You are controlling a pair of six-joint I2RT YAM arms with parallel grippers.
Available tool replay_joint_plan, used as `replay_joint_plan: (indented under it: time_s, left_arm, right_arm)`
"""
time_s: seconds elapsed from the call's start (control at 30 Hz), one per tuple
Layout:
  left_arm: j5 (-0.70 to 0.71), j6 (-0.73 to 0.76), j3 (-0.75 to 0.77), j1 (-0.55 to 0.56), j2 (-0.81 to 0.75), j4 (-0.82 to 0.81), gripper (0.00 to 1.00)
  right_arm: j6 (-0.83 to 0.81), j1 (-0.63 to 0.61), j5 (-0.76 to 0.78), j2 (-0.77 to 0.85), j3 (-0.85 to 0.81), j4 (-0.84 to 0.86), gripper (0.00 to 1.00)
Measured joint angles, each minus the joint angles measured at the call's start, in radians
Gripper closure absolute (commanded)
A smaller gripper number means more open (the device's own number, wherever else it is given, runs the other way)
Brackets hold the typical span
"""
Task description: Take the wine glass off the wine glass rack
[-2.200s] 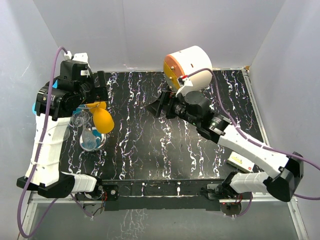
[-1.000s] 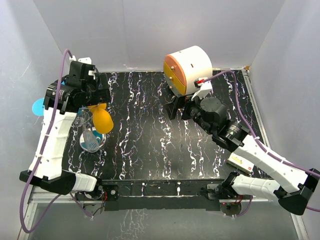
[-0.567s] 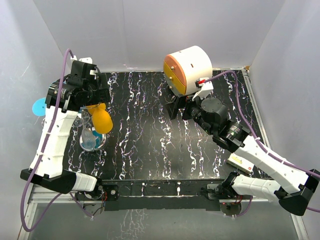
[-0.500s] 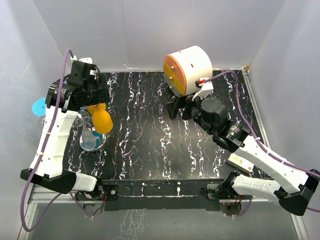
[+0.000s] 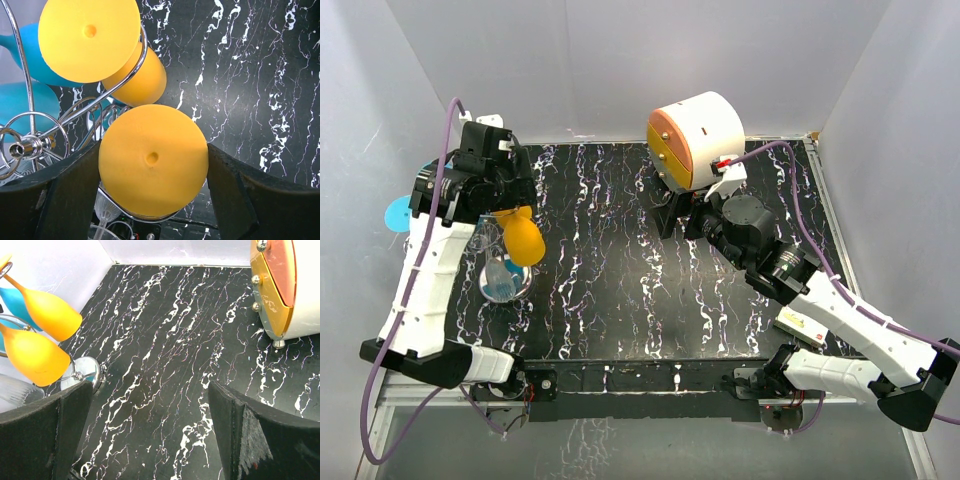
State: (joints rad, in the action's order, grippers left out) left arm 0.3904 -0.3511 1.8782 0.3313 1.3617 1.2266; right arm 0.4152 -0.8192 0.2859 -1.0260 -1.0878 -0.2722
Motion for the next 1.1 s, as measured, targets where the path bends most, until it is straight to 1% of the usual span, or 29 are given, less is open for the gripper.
replay_joint_plan:
  time_s: [0.47,0.7,1.1]
  left_arm:
    - [-0.060,0.045,-0.002,0.000,-0.053,-0.039,0.39]
    - [-0.108,0.076,-0.048,0.000,-0.095,-0.059,0.41]
    - [-0.112,0.089,-0.060,0.000,-0.136,-0.059,0.43]
  right_arm:
    - [0.001,0.000,0.000,0.000,0.000,0.007,0.02]
    - [0.001,0.000,0.000,0.000,0.000,0.007,0.02]
    - [0.002,0.000,-0.001,0.000,0.000,0.010,0.02]
